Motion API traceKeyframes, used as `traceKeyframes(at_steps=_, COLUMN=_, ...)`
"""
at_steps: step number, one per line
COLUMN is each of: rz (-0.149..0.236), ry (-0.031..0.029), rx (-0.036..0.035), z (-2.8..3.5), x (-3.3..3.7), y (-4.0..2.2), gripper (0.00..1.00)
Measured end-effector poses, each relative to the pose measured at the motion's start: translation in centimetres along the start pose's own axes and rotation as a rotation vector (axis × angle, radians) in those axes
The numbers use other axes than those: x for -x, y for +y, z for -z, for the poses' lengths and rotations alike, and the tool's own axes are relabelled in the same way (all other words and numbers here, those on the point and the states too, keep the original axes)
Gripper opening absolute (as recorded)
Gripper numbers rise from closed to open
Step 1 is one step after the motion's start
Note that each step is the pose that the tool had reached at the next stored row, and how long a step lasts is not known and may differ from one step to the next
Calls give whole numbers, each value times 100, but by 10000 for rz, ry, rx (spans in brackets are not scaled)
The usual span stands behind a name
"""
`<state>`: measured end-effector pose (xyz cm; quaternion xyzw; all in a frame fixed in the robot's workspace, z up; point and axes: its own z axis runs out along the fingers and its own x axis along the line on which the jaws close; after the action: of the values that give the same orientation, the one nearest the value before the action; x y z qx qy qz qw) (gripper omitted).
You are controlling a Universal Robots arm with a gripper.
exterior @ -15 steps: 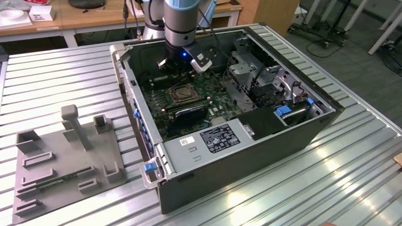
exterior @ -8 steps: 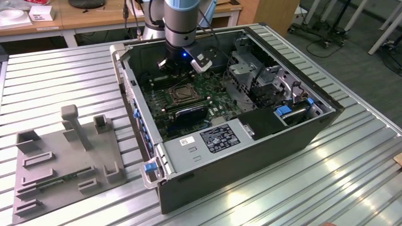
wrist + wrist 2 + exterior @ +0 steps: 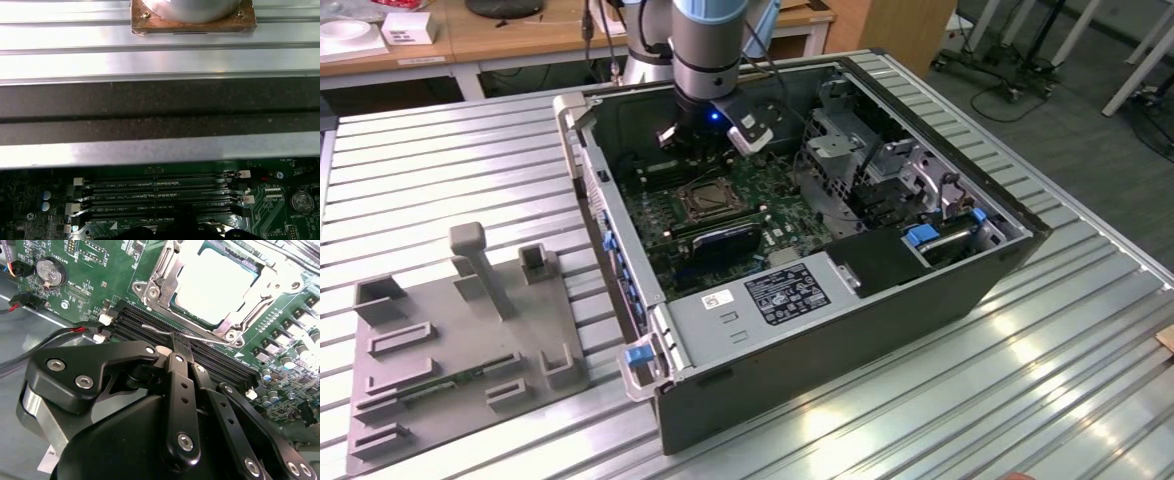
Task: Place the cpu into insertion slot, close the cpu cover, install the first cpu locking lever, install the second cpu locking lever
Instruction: 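Install the first cpu locking lever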
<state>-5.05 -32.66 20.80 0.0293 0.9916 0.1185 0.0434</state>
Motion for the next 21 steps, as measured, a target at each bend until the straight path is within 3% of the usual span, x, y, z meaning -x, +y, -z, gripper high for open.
traceKeyframes(at_steps=21, rz=1, ry=-11, rx=-2, z=-76, x=-3, y=-11, gripper=11)
